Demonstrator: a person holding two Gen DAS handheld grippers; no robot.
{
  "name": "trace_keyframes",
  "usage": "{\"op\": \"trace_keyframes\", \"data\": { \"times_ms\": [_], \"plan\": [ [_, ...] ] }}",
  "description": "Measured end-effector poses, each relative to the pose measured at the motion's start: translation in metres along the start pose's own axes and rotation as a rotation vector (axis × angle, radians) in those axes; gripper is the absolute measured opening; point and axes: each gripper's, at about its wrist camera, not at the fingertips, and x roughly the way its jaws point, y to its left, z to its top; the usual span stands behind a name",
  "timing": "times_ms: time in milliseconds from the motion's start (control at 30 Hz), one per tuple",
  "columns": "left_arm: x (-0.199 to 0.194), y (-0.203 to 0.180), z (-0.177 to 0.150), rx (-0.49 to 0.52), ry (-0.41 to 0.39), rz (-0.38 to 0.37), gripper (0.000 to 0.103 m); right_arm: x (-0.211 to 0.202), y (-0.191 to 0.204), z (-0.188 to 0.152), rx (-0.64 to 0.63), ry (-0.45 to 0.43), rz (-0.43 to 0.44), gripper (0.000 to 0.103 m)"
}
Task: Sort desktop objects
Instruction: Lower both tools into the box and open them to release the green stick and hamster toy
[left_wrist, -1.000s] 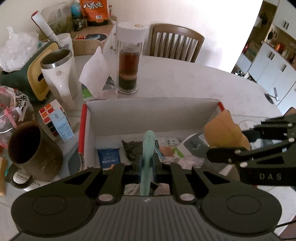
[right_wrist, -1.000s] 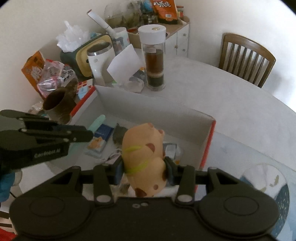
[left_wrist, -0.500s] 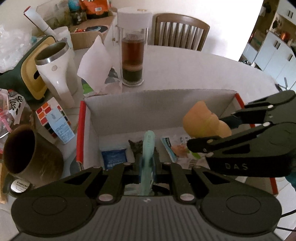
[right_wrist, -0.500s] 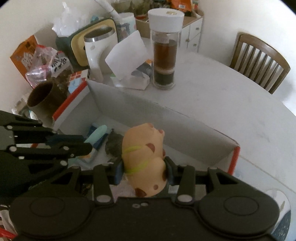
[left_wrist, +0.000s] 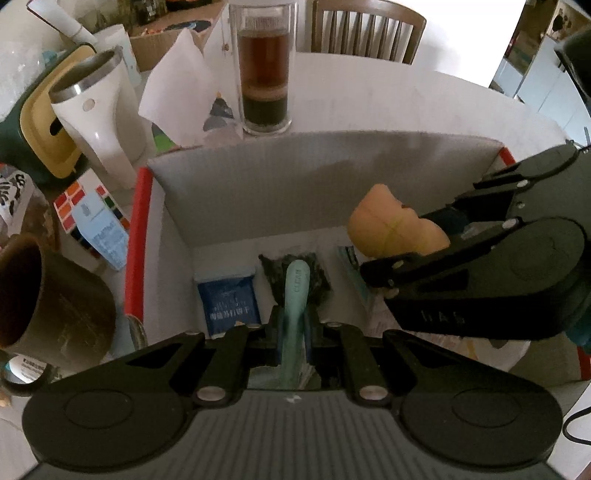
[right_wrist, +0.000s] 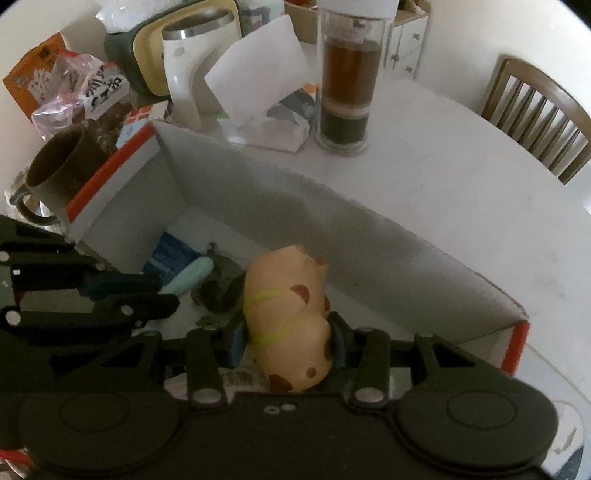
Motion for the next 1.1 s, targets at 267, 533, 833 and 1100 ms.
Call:
{"op": "trace_keyframes", "data": {
  "times_ms": [267, 533, 833, 1100],
  "plan": [
    [0.011, 0.000, -0.005, -0.031, 0.051, -0.016, 0.009, 0.010, 0.001, 0.000, -0.008, 0.010, 0.005, 0.044],
    [0.015, 0.001, -0.006, -0.055, 0.085, -0.034, 0.009, 0.016, -0.005, -0.004, 0.013, 0.027, 0.016, 0.047],
    [0.006, 0.001, -0.005, -0.083, 0.083, -0.036, 0.012, 0.001, -0.014, -0.005, 0.041, -0.007, 0.041, 0.051],
    [-0.009, 0.001, -0.012, -0.099, 0.057, -0.054, 0.015, -0.022, -0.015, -0.009, 0.038, -0.051, 0.054, 0.064]
  ]
}}
